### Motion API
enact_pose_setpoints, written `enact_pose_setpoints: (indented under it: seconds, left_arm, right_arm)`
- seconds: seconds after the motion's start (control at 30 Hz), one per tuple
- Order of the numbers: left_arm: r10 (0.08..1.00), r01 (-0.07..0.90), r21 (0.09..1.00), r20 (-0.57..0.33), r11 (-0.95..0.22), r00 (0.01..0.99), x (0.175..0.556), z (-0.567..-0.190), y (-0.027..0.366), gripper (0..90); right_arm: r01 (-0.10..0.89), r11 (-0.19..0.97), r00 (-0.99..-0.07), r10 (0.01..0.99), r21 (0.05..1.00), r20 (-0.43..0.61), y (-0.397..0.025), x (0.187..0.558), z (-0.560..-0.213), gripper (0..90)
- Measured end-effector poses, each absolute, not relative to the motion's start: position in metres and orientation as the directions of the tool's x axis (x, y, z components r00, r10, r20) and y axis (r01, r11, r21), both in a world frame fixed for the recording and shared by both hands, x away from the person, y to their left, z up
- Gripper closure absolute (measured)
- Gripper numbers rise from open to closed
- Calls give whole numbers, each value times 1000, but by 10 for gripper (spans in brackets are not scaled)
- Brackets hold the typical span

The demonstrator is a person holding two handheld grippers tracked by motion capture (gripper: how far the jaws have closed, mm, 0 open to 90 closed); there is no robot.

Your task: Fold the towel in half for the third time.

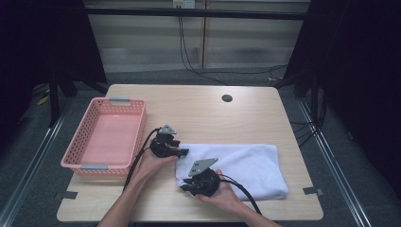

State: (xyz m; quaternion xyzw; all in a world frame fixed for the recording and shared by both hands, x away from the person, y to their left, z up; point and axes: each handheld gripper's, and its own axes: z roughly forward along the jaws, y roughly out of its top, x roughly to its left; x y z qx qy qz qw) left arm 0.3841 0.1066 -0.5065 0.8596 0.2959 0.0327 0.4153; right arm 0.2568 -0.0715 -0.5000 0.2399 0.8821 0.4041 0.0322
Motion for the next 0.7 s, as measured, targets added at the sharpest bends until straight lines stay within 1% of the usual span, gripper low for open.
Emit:
enact_pose_setpoints:
  seconds: [0.03, 0.07, 0.1, 0.13, 0.17, 0.2, 0.27, 0.33, 0.5, 0.67, 0.7]
  left_arm:
    - [531, 472, 730, -175, -495, 829, 383, -506, 105, 562]
    - [520, 478, 723, -191, -499, 833, 383, -505, 105, 606]
    - [507, 479, 722, -205, -499, 837, 383, -505, 106, 678]
    - [511, 490, 724, -220, -486, 831, 383, -505, 106, 721]
    - [510, 504, 722, -240, -475, 826, 384, -505, 107, 761]
    - [508, 513, 723, -258, -462, 822, 384, -505, 108, 775]
    - [512, 550, 719, -311, -424, 801, 386, -505, 112, 790]
    - [511, 562, 720, -330, -407, 793, 387, -502, 114, 797]
    - [515, 595, 745, -397, -303, 760, 385, -481, 117, 810]
    - [488, 568, 779, -401, -263, 776, 382, -453, 120, 810]
    - [496, 568, 781, -398, -258, 772, 383, -448, 119, 810]
  right_arm:
    - [403, 557, -881, 451, 726, 143, -71, 257, -500, 778]
    - [409, 557, -879, 453, 722, 149, -72, 258, -499, 779]
    - [411, 558, -879, 451, 721, 153, -71, 258, -499, 779]
    - [413, 558, -879, 452, 719, 154, -71, 259, -499, 781]
    - [417, 557, -877, 453, 718, 159, -71, 259, -499, 782]
    - [418, 557, -877, 453, 718, 160, -71, 259, -498, 784]
    - [428, 554, -873, 457, 714, 168, -71, 259, -496, 786]
    - [434, 552, -869, 466, 712, 168, -71, 260, -492, 789]
    - [436, 510, -862, 474, 741, 181, -76, 258, -473, 794]
    - [427, 436, -859, 470, 792, 204, -84, 258, -445, 796]
    - [420, 429, -860, 470, 799, 199, -85, 258, -440, 796]
